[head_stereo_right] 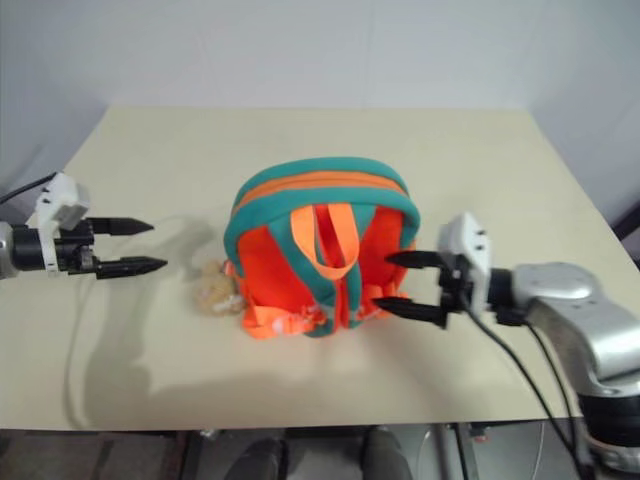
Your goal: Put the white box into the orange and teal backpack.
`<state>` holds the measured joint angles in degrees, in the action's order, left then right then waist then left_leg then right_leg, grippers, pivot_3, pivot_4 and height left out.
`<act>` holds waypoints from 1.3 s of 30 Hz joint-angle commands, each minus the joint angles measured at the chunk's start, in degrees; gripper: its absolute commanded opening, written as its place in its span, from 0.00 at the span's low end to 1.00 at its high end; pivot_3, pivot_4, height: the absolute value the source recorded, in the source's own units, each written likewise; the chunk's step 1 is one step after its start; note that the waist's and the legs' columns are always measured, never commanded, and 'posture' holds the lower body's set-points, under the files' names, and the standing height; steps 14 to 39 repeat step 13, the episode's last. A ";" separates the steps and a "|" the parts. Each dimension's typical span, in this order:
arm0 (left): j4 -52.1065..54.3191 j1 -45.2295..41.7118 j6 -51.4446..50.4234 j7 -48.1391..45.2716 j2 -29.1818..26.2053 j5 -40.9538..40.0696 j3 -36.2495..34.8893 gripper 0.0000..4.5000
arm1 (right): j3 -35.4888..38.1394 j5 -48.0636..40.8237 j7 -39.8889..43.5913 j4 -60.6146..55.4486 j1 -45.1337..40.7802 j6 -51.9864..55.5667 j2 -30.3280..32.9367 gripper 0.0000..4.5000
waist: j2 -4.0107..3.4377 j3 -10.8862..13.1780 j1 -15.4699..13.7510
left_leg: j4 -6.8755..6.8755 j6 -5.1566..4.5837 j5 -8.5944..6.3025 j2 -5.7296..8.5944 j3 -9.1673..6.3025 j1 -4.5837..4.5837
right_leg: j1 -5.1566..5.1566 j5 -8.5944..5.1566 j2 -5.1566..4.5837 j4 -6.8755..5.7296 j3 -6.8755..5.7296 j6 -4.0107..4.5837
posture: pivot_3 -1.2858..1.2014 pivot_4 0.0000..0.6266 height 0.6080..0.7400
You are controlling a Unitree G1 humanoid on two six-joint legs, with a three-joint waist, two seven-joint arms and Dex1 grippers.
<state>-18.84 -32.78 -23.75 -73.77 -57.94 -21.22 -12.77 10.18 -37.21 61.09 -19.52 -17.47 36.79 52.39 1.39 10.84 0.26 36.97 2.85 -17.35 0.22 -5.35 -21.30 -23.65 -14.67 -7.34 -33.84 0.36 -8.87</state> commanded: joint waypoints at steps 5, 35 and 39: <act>-0.10 4.05 5.89 -4.55 2.92 -9.13 -10.14 1.00 | 12.99 3.26 3.31 10.58 2.55 -7.64 6.36 1.00 | 0.00 0.00 -0.13 | 0.05 -0.01 -0.01 -0.01 0.08 0.04 | 0.02 0.01 -0.02 -0.02 0.02 -0.02 | 0.52 0.24 1.00; 3.48 8.01 5.91 -4.75 2.29 -10.66 -12.14 1.00 | 14.51 3.26 4.83 15.50 1.39 -10.70 5.75 1.00 | -0.02 0.00 0.17 | 0.05 0.00 -0.01 -0.02 0.11 0.11 | 0.06 0.02 -0.01 -0.03 0.04 -0.02 | 0.52 0.24 1.00; 3.48 8.01 5.91 -4.75 2.29 -10.66 -12.14 1.00 | 14.51 3.26 4.83 15.50 1.39 -10.70 5.75 1.00 | -0.02 0.00 0.17 | 0.05 0.00 -0.01 -0.02 0.11 0.11 | 0.06 0.02 -0.01 -0.03 0.04 -0.02 | 0.52 0.24 1.00</act>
